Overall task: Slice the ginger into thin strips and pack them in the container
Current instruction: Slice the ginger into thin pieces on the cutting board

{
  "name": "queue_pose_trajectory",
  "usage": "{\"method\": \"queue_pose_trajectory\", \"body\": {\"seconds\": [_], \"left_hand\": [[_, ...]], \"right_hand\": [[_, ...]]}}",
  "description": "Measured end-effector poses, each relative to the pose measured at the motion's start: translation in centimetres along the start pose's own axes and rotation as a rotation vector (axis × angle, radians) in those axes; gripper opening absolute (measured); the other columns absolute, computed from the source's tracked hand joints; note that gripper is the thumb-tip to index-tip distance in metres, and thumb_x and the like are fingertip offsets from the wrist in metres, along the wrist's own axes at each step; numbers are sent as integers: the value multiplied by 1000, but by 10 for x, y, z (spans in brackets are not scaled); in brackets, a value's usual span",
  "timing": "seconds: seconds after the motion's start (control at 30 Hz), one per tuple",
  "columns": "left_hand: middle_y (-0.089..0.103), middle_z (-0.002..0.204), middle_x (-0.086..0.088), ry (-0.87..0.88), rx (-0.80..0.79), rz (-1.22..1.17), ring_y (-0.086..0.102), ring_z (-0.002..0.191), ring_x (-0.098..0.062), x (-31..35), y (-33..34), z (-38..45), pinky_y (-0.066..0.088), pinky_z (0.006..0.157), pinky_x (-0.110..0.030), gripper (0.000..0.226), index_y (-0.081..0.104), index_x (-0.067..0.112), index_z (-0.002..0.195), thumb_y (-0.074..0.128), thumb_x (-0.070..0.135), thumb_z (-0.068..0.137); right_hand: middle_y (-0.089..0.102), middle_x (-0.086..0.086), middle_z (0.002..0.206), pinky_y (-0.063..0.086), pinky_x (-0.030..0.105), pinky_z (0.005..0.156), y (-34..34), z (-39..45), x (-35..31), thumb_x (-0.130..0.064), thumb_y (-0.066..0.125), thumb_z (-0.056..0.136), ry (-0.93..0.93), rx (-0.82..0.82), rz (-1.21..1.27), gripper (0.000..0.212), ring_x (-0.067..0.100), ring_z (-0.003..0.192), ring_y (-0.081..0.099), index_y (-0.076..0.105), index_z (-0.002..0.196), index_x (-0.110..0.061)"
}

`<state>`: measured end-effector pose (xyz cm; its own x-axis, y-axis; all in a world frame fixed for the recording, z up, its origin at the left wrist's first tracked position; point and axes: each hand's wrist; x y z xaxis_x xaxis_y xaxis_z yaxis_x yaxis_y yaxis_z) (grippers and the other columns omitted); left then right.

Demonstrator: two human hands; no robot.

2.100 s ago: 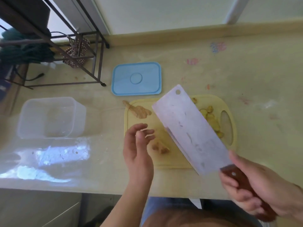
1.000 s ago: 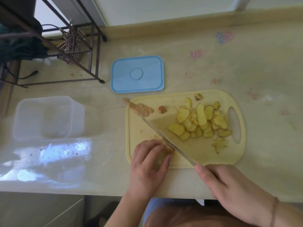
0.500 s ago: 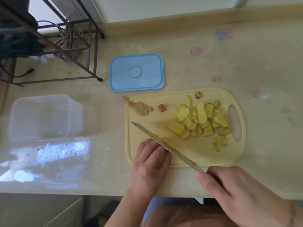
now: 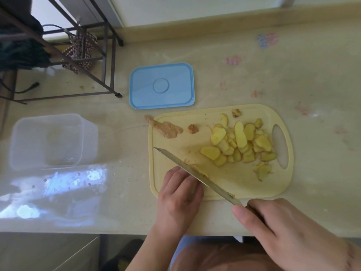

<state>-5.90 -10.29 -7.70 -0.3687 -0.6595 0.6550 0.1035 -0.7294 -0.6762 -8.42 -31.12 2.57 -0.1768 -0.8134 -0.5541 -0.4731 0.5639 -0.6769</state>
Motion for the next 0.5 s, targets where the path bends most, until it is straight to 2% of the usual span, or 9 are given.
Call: {"method": "queue_pose_trajectory", "body": {"seconds": [0.1,0.2,0.3,0.37,0.43,0.5], "left_hand": [[68,91,-5,3,-5,0,61,92,-22,0,0,0,45,90,-23,4,76,1,85,76,1,82],[69,93,-4,10,-16,-2,61,95,-22,-1,0,0,46,92,-24,4,77,2,86,74,2,83],[70,97,-5,23,-24,-16,62,99,-22,-2,-1,0,46,94,-25,7,77,2,90,70,5,89],[70,100,-5,26,-24,-26,63,102,-22,-1,-2,1,46,95,-26,11,77,2,93,68,8,91],[71,102,-6,34,-23,-28,63,102,-24,-2,-1,2,48,95,-27,10,77,1,94,69,7,92],[71,101,-6,46,-27,-22,64,101,-25,-3,-1,2,50,93,-29,9,77,1,94,73,5,88]], "right_hand": [[47,-3,55,35,20,56,1,-1,-3,-83,8,73,12,16,-13,72,4,62,50,38,56,-19],[53,-18,60,36,11,56,4,-1,-4,-80,13,78,16,-4,-15,65,-2,60,50,33,52,-24],[42,-8,47,37,12,53,7,0,-4,-78,13,85,-25,34,-72,64,0,50,45,28,51,-26],[50,-13,56,38,17,56,5,3,-8,-79,10,80,-3,-3,15,67,2,55,47,32,52,-23],[48,-4,54,37,25,56,2,8,-12,-77,7,81,30,-72,66,71,10,56,47,37,55,-18],[43,0,52,36,27,56,-1,14,-18,-74,9,81,26,-103,30,68,13,54,44,40,58,-18]]}}
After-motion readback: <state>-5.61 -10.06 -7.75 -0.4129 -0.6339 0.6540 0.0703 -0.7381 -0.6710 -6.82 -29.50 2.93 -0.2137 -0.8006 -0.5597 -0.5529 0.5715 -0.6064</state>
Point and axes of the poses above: each hand's wrist, its own z-axis towards the middle knuckle, its own y-axis out of the palm, x = y × z
